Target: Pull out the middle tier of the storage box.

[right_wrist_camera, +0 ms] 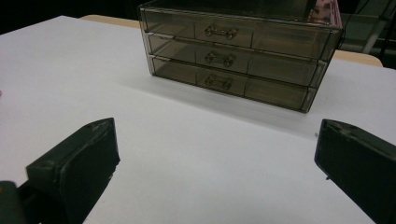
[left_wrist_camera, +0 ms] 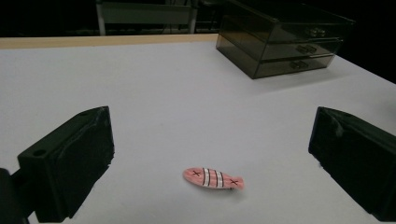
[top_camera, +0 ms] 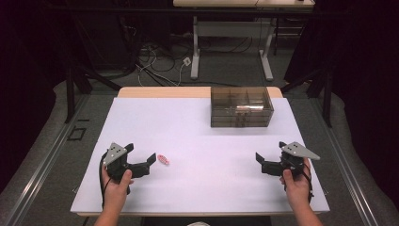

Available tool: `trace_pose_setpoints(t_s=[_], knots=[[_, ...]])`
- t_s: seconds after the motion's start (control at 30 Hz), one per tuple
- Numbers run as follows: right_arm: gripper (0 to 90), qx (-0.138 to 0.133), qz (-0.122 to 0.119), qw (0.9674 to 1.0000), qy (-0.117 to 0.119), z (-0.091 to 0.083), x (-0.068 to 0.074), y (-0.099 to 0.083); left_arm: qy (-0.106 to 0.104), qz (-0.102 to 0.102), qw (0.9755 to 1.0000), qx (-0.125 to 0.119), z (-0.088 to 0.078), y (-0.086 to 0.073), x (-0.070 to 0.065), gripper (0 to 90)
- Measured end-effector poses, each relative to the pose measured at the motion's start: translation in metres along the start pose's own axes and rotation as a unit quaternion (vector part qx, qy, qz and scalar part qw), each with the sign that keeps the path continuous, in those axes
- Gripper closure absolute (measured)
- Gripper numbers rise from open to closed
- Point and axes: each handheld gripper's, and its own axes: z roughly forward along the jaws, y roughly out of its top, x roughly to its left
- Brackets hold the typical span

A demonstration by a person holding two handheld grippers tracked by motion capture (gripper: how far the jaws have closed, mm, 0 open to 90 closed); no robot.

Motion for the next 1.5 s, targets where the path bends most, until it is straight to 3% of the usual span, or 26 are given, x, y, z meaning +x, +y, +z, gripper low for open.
trace_pose_setpoints(t_s=[0.07, 0.37, 0.57, 0.83, 1.17, 1.37, 1.4, 1.5], knots=[[0.0, 0.01, 0.0, 1.0, -0.003, -0.002, 0.0, 0.001, 0.004, -0.003, 1.0, -0.001, 0.001, 0.0, 0.0, 0.2], [0.0, -0.007, 0.008, 0.9996, -0.025, 0.001, 0.001, 0.003, 0.007, -0.014, 0.9998, 0.016, 0.005, -0.003, -0.004, 0.2], [0.0, 0.009, 0.013, 0.9991, -0.039, 0.01, 0.0, 0.002, 0.01, -0.018, 0.9997, 0.012, 0.006, -0.003, -0.005, 0.2], [2.8, 0.013, 0.008, 0.999, -0.041, 0.015, 0.002, 0.002, 0.021, -0.019, 0.9996, 0.008, 0.005, -0.004, -0.005, 0.2], [5.2, 0.016, 0.031, 0.9991, -0.023, 0.027, 0.003, 0.014, 0.035, -0.021, 0.9991, 0.004, 0.002, -0.005, -0.007, 0.2], [8.1, 0.016, 0.008, 0.9995, -0.025, 0.035, 0.004, 0.025, 0.039, -0.021, 0.999, 0.005, 0.001, -0.007, -0.006, 0.3], [13.0, 0.007, 0.0, 0.9995, -0.03, 0.038, 0.004, 0.028, 0.042, -0.023, 0.9988, 0.001, 0.001, -0.008, -0.006, 0.3], [14.4, 0.008, 0.001, 0.9994, -0.033, 0.042, 0.003, 0.031, 0.043, -0.024, 0.9988, 0.002, 0.0, -0.008, -0.005, 0.3]])
